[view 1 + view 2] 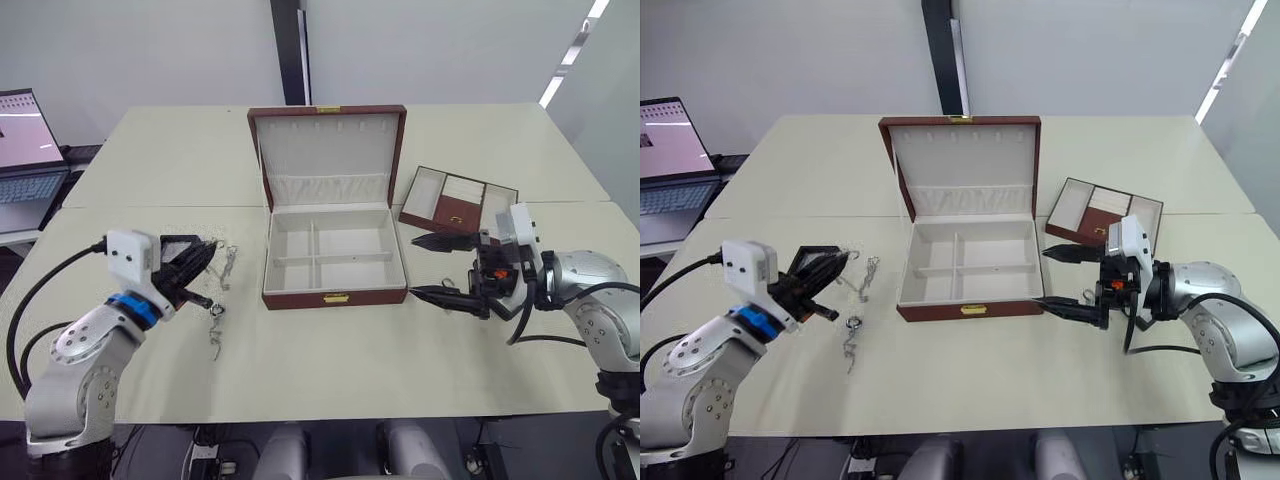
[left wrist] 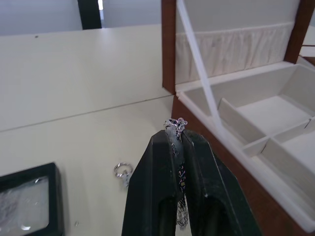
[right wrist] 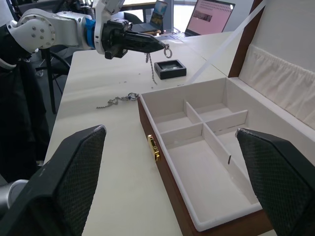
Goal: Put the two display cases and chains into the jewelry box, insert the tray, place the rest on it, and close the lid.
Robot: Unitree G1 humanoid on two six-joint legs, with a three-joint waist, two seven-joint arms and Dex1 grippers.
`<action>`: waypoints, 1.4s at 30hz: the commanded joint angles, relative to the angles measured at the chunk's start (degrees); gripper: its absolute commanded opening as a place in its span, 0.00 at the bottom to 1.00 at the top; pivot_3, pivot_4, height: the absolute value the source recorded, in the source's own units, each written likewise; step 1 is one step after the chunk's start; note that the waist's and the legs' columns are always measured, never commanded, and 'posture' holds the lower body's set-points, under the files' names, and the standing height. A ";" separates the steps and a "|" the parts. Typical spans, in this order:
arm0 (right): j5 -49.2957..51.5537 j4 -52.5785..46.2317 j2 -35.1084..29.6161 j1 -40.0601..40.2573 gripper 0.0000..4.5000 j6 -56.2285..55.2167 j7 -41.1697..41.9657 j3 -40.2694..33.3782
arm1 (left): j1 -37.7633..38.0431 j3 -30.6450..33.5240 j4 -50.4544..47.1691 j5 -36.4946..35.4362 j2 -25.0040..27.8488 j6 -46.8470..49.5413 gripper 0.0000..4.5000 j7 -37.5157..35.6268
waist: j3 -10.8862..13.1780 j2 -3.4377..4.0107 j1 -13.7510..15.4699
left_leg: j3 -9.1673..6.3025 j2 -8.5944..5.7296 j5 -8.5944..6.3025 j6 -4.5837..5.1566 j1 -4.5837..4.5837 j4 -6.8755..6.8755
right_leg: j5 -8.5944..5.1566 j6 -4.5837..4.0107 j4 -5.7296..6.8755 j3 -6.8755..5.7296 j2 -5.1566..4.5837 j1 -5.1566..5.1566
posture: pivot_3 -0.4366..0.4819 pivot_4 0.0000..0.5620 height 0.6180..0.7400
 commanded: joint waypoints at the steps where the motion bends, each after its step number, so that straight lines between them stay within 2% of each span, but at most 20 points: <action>1: 0.30 -0.74 -0.62 -1.47 1.00 -0.82 -0.39 -1.92 | -4.48 -2.80 -5.63 -2.88 -0.73 3.63 0.00 3.07 | 0.00 0.00 0.04 | 0.01 0.00 0.00 0.00 0.00 0.00 | 0.00 0.00 0.00 0.00 0.00 0.00 | 0.48 0.27 1.00; 7: 0.97 -1.27 -0.08 -2.07 1.00 -0.29 -2.45 -2.91 | -12.18 -9.10 -5.09 -2.98 -4.63 6.18 0.00 6.47 | 0.01 -0.01 0.00 | 0.01 -0.04 0.00 -0.01 -0.02 0.02 | 0.01 0.02 -0.01 0.02 0.04 0.00 | 0.48 0.27 1.00; 13: 1.18 -2.37 -0.26 -0.75 1.00 0.03 -4.08 -3.84 | -16.28 -13.22 -1.59 -0.45 -7.93 4.88 0.00 7.76 | 0.01 -0.03 0.01 | 0.01 -0.09 0.01 -0.01 -0.02 0.03 | 0.01 0.02 -0.01 0.03 0.09 0.00 | 0.48 0.27 1.00; 21: 1.24 -3.13 -0.50 0.11 1.00 0.41 -5.72 -4.76 | -19.68 -18.28 5.65 7.47 -12.03 0.12 0.00 10.52 | 0.02 -0.04 0.09 | 0.00 -0.17 0.01 -0.02 -0.04 0.05 | 0.02 0.02 -0.01 0.04 0.09 0.00 | 0.48 0.27 1.00; 28: 1.40 -3.83 -0.44 0.64 1.00 0.84 -6.79 -5.07 | -20.16 -18.93 9.63 11.71 -13.36 -2.41 0.00 11.41 | 0.03 -0.05 0.08 | -0.01 -0.16 0.01 -0.02 -0.04 0.04 | 0.02 0.02 -0.01 0.04 0.09 -0.01 | 0.48 0.27 1.00; 42: 1.59 -4.19 -0.53 1.05 1.00 1.57 -7.38 -5.24 | -18.63 -19.09 10.45 14.92 -14.38 -1.89 0.00 11.45 | 0.03 -0.05 0.09 | -0.01 -0.16 0.01 -0.02 -0.05 0.04 | 0.02 0.02 -0.01 0.03 0.09 -0.01 | 0.48 0.27 1.00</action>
